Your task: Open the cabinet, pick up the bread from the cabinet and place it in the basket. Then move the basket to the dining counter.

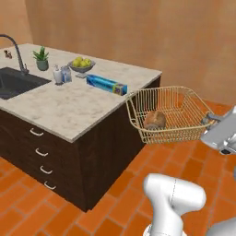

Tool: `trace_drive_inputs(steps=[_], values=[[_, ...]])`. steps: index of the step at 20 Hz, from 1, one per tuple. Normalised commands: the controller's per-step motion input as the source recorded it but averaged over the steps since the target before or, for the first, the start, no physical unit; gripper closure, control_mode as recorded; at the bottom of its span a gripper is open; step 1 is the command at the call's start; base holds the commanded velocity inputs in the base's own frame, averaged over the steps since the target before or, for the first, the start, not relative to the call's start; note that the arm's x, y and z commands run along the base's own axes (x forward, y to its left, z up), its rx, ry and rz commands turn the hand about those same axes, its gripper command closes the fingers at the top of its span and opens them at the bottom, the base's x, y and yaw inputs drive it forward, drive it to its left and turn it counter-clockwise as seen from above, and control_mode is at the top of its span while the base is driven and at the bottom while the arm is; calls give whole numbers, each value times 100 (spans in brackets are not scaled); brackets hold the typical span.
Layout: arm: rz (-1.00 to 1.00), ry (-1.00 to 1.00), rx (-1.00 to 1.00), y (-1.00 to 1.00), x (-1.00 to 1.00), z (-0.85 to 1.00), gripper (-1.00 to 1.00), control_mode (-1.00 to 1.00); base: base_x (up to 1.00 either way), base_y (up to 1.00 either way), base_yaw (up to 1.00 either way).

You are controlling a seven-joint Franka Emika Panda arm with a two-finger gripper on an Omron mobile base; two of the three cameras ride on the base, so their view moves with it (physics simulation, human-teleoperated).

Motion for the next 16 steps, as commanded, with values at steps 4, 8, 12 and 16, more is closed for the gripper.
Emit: trace_drive_inputs(steps=[4, 8, 12, 16], values=[[0, 0, 0, 0, 0, 0, 100, 100, 100, -31, 47], [0, 0, 0, 0, 0, 0, 100, 100, 100, -13, 46], [0, 0, 0, 0, 0, 0, 100, 100, 100, -1, 50], [0, 0, 0, 0, 0, 0, 100, 100, 68, -45, 54]])
